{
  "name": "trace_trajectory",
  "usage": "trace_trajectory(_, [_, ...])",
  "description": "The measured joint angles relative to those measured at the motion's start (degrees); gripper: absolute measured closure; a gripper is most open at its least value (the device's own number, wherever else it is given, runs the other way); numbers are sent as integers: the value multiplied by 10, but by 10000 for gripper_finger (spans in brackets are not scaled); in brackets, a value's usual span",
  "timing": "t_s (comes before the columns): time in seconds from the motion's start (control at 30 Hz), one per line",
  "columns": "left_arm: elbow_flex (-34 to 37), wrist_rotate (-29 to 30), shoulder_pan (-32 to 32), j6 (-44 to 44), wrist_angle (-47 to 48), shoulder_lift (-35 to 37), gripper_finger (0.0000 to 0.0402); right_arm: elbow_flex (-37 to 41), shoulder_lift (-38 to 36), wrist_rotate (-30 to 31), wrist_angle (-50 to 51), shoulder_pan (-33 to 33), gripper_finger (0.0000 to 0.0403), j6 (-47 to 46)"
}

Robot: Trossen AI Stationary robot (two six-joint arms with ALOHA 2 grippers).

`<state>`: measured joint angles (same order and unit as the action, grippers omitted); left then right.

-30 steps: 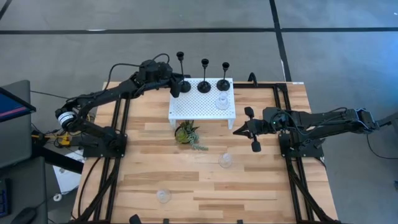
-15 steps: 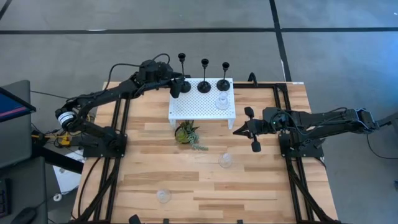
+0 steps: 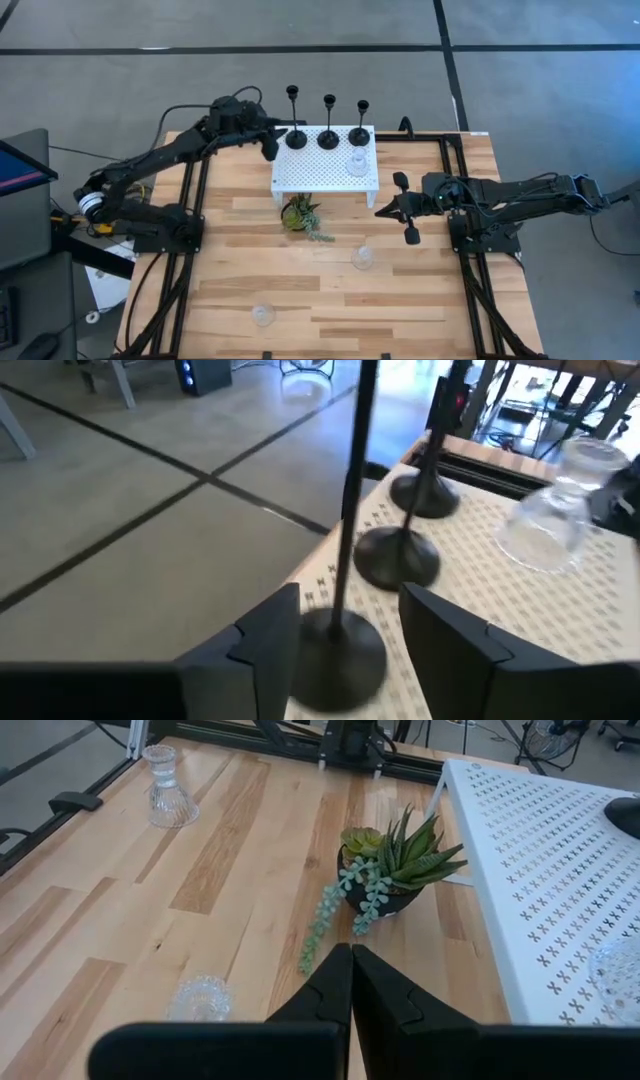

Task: Pick & Place candle stick holders
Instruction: Put the top transparent glass candle holder on the shelf aligned with the transparent glass candle holder

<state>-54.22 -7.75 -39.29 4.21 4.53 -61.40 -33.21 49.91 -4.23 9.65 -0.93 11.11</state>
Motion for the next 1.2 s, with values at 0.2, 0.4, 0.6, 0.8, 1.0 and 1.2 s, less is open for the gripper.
trace_trajectory(0.2, [0, -9, 7, 0, 159, 84, 255, 0, 0, 0, 0, 0, 403, 0])
trace_trajectory(0.4, [32, -87, 50, 0, 236, 158, 327, 0, 0, 1, 0, 0, 403, 0])
trace_trajectory(0.6, [129, -123, 132, 32, 218, 238, 395, 0, 0, 2, -6, 0, 403, 0])
trace_trajectory(0.8, [257, -123, 220, 46, 92, 300, 397, 0, 0, 2, -7, 0, 403, -35])
trace_trajectory(1.0, [343, -123, 285, 37, -17, 314, 395, 0, 0, 2, 5, 2, 403, -70])
trace_trajectory(1.2, [365, -122, 321, 25, -52, 314, 397, 0, 0, -1, 53, 14, 403, -163])
